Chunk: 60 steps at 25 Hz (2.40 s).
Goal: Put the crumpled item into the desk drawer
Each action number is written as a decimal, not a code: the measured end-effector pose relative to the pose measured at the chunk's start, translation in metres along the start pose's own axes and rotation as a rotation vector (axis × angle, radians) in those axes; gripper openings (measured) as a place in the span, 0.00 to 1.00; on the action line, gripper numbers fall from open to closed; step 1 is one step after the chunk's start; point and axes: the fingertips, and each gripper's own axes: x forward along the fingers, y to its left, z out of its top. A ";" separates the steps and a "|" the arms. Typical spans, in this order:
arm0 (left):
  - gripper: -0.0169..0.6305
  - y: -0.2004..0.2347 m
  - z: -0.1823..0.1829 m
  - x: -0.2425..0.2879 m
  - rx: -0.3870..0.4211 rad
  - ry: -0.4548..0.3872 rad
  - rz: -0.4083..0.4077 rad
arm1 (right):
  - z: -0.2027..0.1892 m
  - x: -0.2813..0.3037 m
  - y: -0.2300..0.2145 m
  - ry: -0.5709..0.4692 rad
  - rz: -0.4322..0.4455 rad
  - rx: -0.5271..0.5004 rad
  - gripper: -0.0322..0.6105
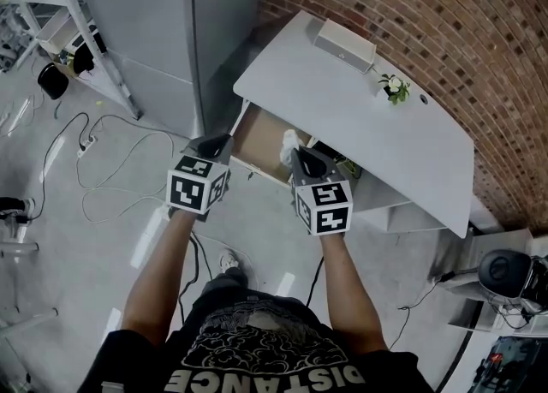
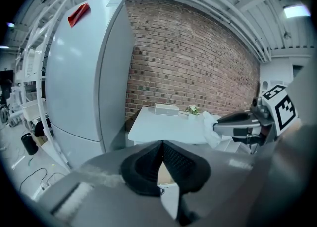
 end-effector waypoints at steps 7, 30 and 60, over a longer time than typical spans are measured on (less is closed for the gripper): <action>0.02 0.028 -0.009 0.015 -0.028 0.014 -0.003 | 0.000 0.037 0.006 0.027 0.018 0.014 0.06; 0.03 0.081 -0.066 0.058 -0.135 0.084 0.066 | -0.074 0.135 0.019 0.177 0.164 -0.021 0.07; 0.03 0.082 -0.156 0.123 -0.351 0.163 0.353 | -0.180 0.243 0.012 0.339 0.562 -0.207 0.07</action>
